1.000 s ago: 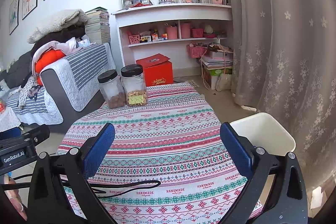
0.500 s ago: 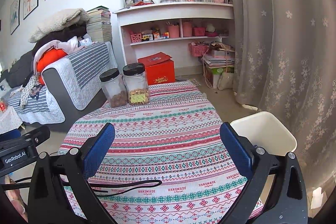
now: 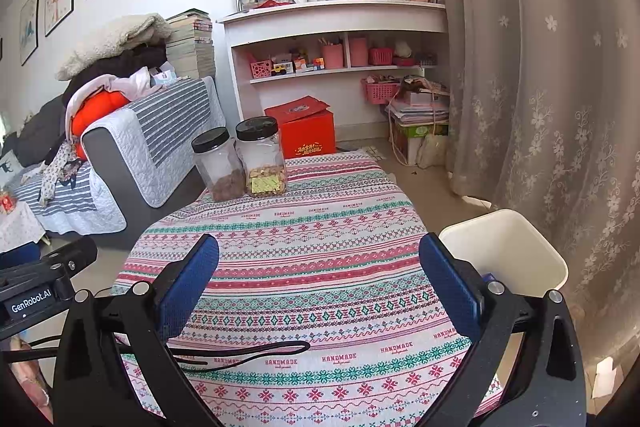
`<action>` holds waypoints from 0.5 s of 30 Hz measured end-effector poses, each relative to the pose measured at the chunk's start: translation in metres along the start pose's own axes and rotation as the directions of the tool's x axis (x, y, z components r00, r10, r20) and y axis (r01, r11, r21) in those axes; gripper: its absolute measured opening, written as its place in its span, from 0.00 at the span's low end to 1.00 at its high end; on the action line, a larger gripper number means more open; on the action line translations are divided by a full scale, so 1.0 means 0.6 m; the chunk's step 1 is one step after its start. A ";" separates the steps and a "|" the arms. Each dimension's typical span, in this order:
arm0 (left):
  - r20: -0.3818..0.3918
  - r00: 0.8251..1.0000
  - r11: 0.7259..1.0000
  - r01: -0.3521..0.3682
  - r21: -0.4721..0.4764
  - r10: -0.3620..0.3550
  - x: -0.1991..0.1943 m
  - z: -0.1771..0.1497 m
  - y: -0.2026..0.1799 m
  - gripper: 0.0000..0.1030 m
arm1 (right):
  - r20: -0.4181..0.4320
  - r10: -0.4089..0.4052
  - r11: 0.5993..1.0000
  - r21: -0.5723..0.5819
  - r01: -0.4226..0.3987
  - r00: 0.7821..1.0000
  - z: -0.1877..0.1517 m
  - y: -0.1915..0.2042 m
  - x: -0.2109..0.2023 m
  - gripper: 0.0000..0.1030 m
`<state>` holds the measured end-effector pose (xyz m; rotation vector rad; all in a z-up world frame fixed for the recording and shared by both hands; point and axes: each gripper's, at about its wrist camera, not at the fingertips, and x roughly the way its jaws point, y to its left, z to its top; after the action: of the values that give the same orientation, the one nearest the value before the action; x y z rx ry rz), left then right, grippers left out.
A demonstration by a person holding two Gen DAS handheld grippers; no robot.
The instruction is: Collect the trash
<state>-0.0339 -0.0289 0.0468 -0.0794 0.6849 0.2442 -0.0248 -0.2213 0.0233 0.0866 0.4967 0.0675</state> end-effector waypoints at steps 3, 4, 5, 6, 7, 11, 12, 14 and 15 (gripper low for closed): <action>0.001 1.000 1.000 0.002 0.005 -0.002 0.000 0.000 0.001 0.93 | -0.004 0.003 1.000 0.003 -0.003 1.000 0.001 -0.002 0.000 0.93; 0.000 1.000 1.000 0.002 0.005 -0.002 0.000 0.000 0.001 0.93 | -0.005 0.003 1.000 0.004 -0.003 1.000 0.000 -0.002 0.000 0.93; 0.001 1.000 1.000 0.000 0.004 -0.001 0.000 0.000 0.000 0.93 | -0.005 0.004 1.000 0.005 -0.004 1.000 0.000 -0.002 -0.001 0.93; 0.002 1.000 1.000 0.000 0.005 0.000 0.000 0.000 0.000 0.93 | -0.005 0.003 1.000 0.004 -0.003 1.000 0.000 -0.002 0.000 0.93; 0.001 1.000 1.000 0.001 0.005 -0.001 0.000 0.000 0.000 0.93 | -0.005 0.003 1.000 0.003 -0.003 1.000 0.000 -0.002 0.000 0.93; -0.002 1.000 1.000 0.003 0.007 -0.003 0.001 0.002 0.001 0.93 | -0.006 0.005 1.000 0.003 -0.005 1.000 0.000 -0.001 -0.001 0.93; -0.001 1.000 1.000 0.002 0.009 -0.002 0.001 0.003 0.001 0.93 | -0.006 0.003 1.000 0.004 -0.003 1.000 0.000 -0.001 0.000 0.93; -0.001 1.000 1.000 0.002 0.007 -0.002 0.001 0.003 0.001 0.93 | -0.007 0.005 1.000 0.004 -0.005 1.000 0.000 0.000 -0.001 0.93; -0.001 1.000 1.000 0.002 0.007 -0.002 0.001 0.002 0.001 0.93 | -0.007 0.006 1.000 0.004 -0.006 1.000 -0.001 0.000 -0.001 0.93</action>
<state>-0.0326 -0.0282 0.0475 -0.0733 0.6869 0.2396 -0.0255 -0.2214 0.0234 0.0913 0.5039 0.0723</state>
